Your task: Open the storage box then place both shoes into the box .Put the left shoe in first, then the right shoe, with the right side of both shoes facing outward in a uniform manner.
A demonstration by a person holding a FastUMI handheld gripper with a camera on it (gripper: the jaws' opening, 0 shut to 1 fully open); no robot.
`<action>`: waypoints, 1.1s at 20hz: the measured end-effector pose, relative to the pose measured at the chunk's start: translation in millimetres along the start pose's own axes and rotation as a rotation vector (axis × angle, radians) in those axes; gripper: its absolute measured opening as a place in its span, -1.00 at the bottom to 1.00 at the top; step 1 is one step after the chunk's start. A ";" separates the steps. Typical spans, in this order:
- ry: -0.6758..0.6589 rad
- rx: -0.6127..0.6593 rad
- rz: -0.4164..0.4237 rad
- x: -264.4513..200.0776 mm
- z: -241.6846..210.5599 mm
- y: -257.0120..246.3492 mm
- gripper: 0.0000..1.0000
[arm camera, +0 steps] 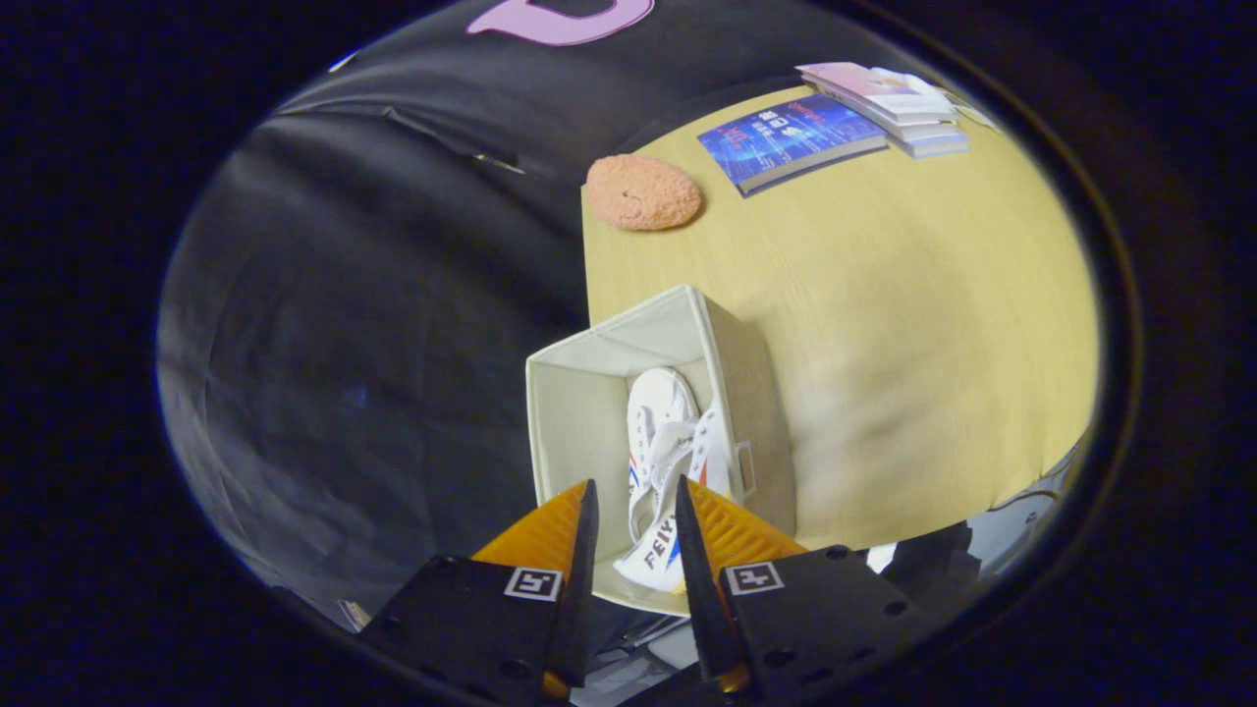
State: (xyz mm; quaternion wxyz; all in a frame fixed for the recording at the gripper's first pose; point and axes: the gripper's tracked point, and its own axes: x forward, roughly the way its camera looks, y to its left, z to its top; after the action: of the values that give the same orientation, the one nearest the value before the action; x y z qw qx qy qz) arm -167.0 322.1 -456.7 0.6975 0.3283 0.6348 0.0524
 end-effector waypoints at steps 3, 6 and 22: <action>-0.001 -0.006 0.006 -3.7 2.1 -2.4 -0.08; -0.008 -0.011 0.015 -11.2 7.6 -6.5 -0.08; -0.212 -0.070 -0.036 -100.8 112.1 -107.5 -0.08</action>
State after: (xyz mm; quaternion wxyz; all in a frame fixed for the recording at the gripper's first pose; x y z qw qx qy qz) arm -119.8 145.1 -429.7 0.7727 0.2960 0.5610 0.0269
